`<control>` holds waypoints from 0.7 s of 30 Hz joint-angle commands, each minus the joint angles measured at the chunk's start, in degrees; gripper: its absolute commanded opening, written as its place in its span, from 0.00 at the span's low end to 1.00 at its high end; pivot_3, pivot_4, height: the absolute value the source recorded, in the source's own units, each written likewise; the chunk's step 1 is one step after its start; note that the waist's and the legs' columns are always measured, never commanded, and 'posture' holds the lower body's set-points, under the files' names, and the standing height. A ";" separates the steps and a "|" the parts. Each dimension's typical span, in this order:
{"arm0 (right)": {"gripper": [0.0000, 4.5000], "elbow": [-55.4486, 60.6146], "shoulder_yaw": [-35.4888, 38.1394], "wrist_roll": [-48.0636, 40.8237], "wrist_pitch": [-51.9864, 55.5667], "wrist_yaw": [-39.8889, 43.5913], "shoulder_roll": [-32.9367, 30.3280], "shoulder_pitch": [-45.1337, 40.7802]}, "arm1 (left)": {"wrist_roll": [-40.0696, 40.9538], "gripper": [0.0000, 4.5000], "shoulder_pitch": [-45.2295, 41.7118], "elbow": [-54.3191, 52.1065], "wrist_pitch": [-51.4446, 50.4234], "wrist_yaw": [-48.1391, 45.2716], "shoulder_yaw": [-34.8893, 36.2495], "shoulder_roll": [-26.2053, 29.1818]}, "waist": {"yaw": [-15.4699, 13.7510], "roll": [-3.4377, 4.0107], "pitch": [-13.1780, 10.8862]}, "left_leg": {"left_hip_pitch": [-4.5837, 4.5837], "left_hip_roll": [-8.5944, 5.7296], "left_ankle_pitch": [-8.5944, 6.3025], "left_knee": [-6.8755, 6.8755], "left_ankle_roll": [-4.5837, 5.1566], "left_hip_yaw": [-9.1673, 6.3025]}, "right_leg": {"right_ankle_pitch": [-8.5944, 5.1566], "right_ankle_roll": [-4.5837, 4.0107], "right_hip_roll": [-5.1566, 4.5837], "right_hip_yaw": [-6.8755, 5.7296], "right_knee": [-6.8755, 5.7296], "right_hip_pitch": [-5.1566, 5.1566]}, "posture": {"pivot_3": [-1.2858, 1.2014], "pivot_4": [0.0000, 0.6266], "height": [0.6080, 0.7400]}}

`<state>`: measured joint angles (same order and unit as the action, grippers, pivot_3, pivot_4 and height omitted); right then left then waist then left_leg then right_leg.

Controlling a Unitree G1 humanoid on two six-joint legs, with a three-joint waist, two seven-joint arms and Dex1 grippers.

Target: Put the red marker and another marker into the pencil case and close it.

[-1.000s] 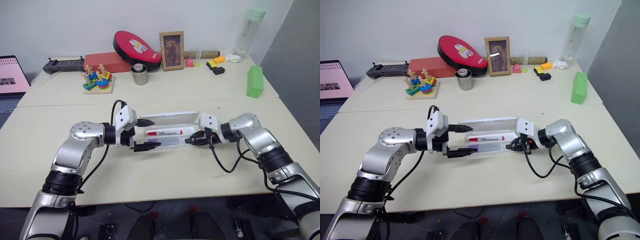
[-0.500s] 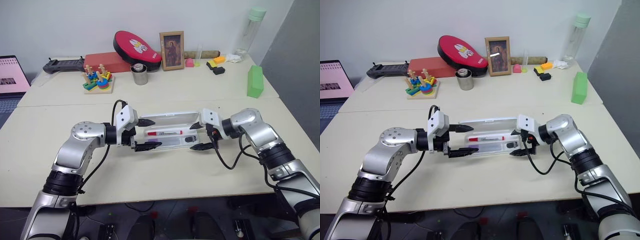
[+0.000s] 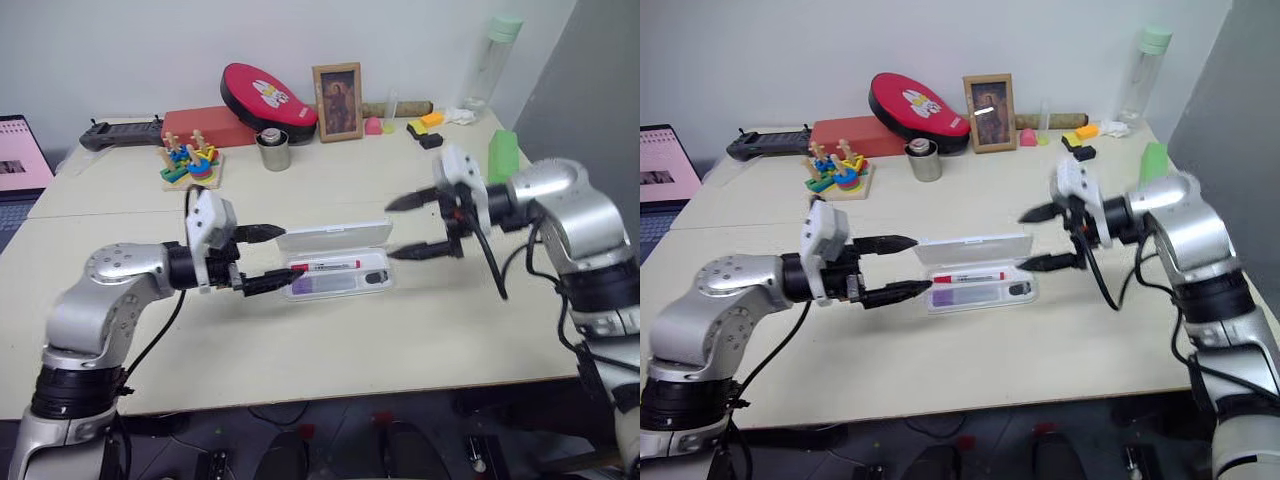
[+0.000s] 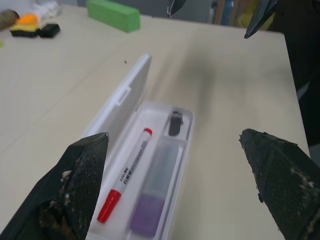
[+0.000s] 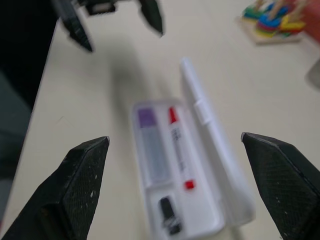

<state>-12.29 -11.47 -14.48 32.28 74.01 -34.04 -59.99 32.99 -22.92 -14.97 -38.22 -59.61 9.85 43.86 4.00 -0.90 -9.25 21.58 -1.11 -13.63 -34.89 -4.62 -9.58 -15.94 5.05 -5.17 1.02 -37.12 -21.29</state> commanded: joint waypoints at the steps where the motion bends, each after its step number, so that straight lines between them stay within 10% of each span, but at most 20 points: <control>1: 0.90 -8.95 -0.50 3.73 -2.45 -5.50 3.32 -4.56 | 0.26 1.00 -0.46 0.25 0.71 1.03 2.66 2.16 | -0.03 -0.01 0.01 | -0.03 0.00 0.00 0.00 0.00 0.00 | 0.01 -0.01 0.00 0.00 0.00 0.04 | 0.52 0.24 1.00; 18: 0.03 -31.22 -3.24 13.48 -12.40 -10.54 11.50 -12.06 | 1.03 1.00 1.44 0.21 1.05 2.62 3.83 3.85 | -0.05 0.01 0.00 | 0.20 -0.03 0.09 0.15 -0.22 0.02 | 0.05 -0.10 -0.01 0.03 0.05 -0.23 | 0.52 0.24 1.00; 21: 0.01 -29.91 -3.78 14.22 -12.52 -9.41 11.52 -10.75 | 1.36 1.00 1.37 0.14 1.00 2.81 3.88 3.88 | 0.14 0.01 0.00 | 0.18 -0.03 0.08 0.12 -0.18 0.02 | 0.05 -0.10 -0.01 0.03 0.00 -0.21 | 0.52 0.24 1.00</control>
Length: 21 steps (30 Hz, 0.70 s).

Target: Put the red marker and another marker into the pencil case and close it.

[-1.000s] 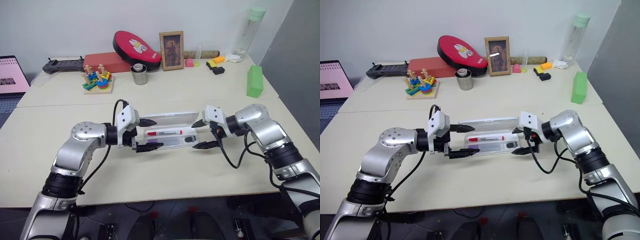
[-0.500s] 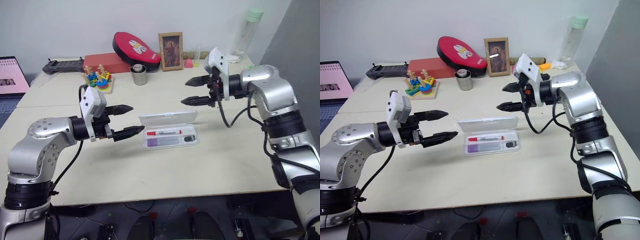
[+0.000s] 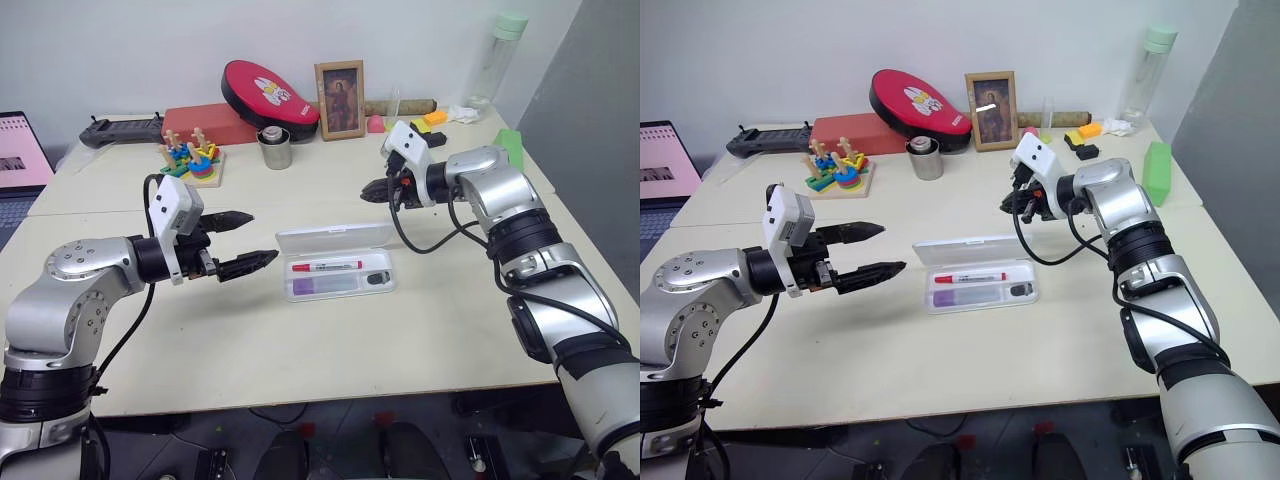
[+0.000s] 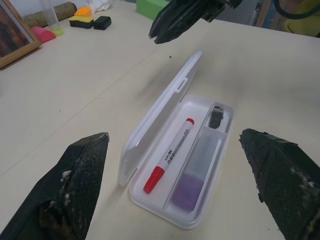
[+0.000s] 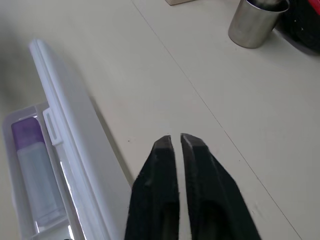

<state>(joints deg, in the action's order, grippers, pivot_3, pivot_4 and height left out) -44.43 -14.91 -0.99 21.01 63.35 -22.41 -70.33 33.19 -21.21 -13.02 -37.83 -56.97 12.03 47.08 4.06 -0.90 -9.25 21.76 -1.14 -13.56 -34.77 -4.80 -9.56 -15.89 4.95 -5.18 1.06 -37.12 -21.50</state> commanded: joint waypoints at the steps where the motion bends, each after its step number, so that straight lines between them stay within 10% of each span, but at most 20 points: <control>1: 0.01 2.93 -0.49 0.83 -1.13 1.64 -0.13 0.11 | 1.22 1.00 -0.39 -1.75 0.66 0.22 1.67 0.69 | 0.14 0.00 0.00 | -0.01 0.00 0.00 -0.01 0.01 0.00 | 0.00 0.00 0.00 0.00 -0.01 0.01 | 0.52 0.24 1.00; 21: 0.01 29.36 -5.70 0.76 7.99 8.57 -4.27 17.75 | 2.28 1.00 -0.41 -0.63 -1.04 -4.59 -1.72 2.69 | 0.65 -0.01 0.00 | -0.03 0.00 -0.02 -0.04 0.03 -0.02 | 0.00 0.01 0.00 -0.01 0.00 0.07 | 0.52 0.24 1.00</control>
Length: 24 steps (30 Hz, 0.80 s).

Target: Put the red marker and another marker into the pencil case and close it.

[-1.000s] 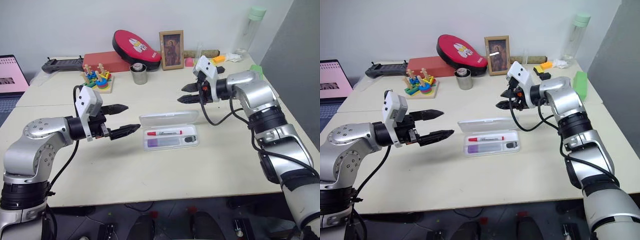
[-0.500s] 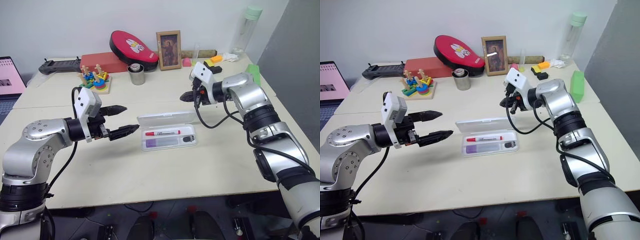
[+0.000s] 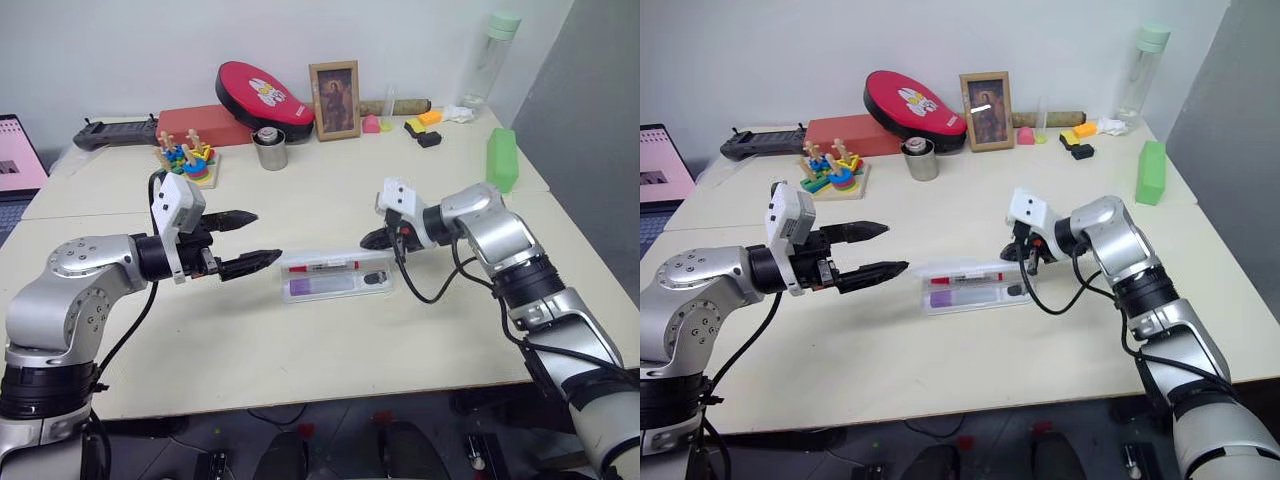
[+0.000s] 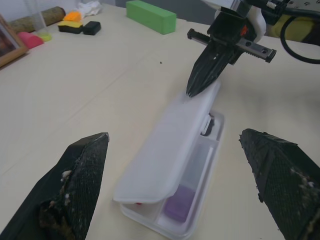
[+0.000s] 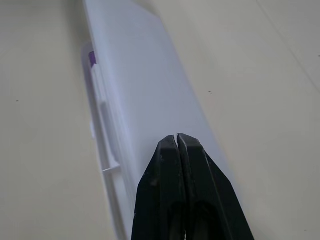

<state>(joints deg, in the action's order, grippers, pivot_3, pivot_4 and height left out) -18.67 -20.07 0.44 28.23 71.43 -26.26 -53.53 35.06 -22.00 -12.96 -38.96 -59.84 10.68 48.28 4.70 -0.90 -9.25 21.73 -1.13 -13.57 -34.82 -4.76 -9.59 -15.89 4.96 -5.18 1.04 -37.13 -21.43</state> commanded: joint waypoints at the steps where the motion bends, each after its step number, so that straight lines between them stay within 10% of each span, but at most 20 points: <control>1: 0.01 3.84 -1.08 -0.27 0.87 0.05 -0.23 1.74 | 0.28 1.00 0.48 -0.65 0.28 -2.12 -0.63 1.71 | 0.00 0.00 0.00 | 0.00 0.00 0.00 0.00 0.00 0.00 | 0.00 0.00 0.00 0.00 0.00 0.00 | 0.52 0.24 1.00; 14: 0.01 -10.82 -5.46 6.20 -6.04 -7.92 2.33 5.90 | -1.41 1.00 -1.60 1.48 2.04 -3.54 -2.36 2.36 | -0.07 -0.11 0.07 | -0.66 0.02 -0.06 0.01 0.11 0.03 | -0.05 0.09 0.01 0.03 0.00 0.64 | 0.52 0.24 1.00; 24: 0.01 4.81 15.00 -9.74 3.77 -12.09 1.28 7.52 | -5.25 1.00 -3.11 8.38 4.15 7.47 -0.15 -3.01 | -1.60 0.05 -0.04 | -0.81 0.00 0.01 0.00 0.20 -0.02 | 0.02 0.16 0.01 0.04 0.03 0.84 | 0.52 0.24 1.00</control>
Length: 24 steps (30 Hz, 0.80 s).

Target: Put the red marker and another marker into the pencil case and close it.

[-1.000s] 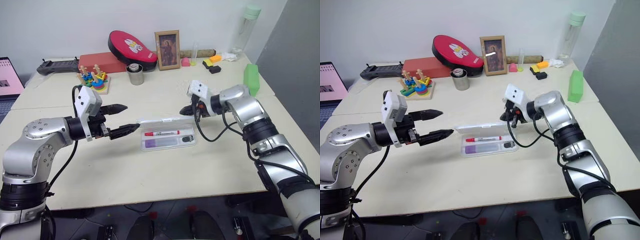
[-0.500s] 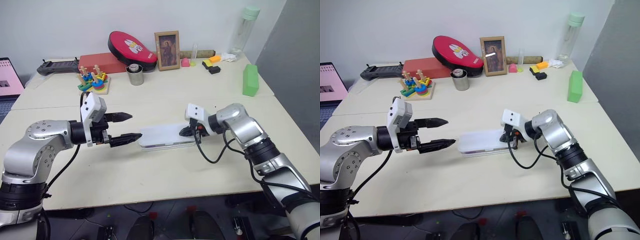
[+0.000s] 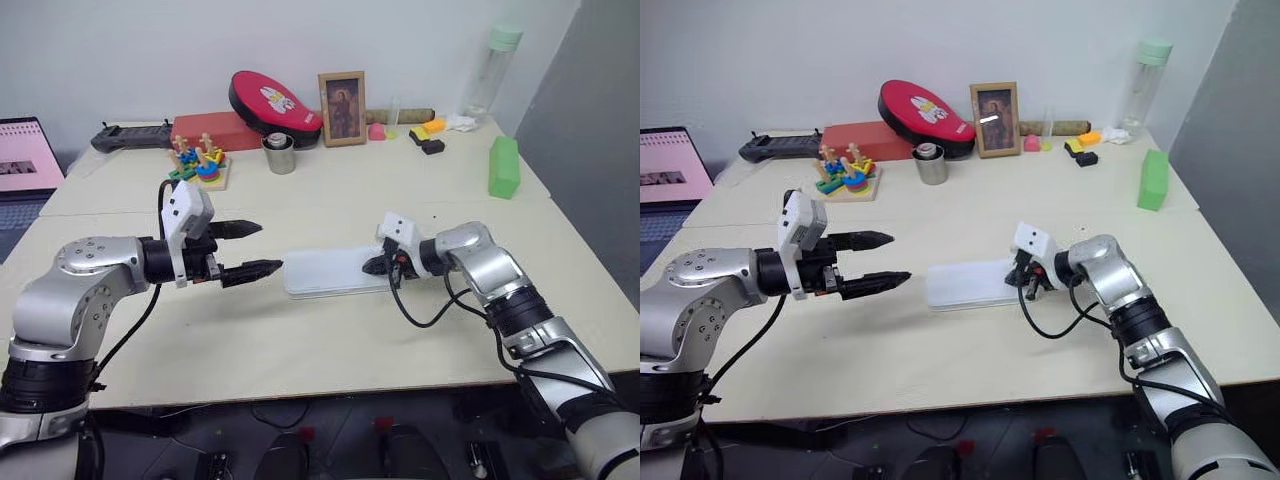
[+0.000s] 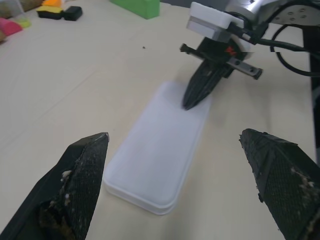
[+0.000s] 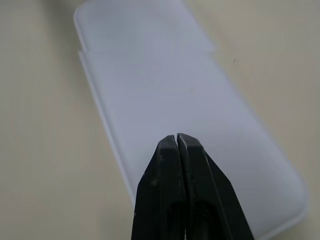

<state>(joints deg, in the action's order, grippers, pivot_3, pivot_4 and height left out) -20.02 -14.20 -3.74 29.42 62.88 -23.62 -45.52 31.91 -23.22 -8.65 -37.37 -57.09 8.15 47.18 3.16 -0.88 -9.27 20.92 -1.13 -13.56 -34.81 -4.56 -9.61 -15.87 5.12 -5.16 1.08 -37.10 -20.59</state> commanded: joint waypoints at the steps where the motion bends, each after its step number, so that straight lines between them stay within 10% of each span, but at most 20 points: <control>1: 0.01 7.24 11.12 -6.21 2.52 -4.89 -2.21 0.17 | -3.07 1.00 -1.90 5.69 3.57 5.76 2.70 -2.32 | -0.07 0.01 0.00 | 0.07 -0.01 0.00 0.01 0.00 0.00 | 0.02 -0.04 0.00 0.00 0.01 -0.06 | 0.52 0.24 1.00; 7: 0.10 10.70 19.00 -10.49 5.96 -7.19 -8.16 2.53 | -5.01 1.00 -1.64 10.95 6.54 7.96 4.40 -2.44 | 0.07 -0.02 0.01 | 0.52 -0.01 -0.02 0.10 -0.05 0.04 | 0.04 -0.09 -0.01 0.01 0.11 -0.57 | 0.52 0.24 1.00; 24: 0.99 9.79 19.96 -12.65 7.09 -6.25 -16.95 4.98 | -5.14 1.00 -0.56 16.63 7.98 8.88 9.29 -0.96 | 0.14 -0.01 0.01 | 0.84 -0.01 -0.02 0.00 -0.02 0.09 | 0.05 -0.07 -0.02 0.02 0.09 -0.82 | 0.52 0.24 1.00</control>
<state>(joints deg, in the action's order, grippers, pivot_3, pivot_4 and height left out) -11.37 5.32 -15.37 37.45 56.26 -39.50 -39.45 26.06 -23.89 8.94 -29.58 -48.10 15.19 44.88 3.30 -0.89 -9.26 21.76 -1.14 -13.58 -34.81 -4.59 -9.52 -15.82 5.06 -5.19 1.09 -37.00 -21.42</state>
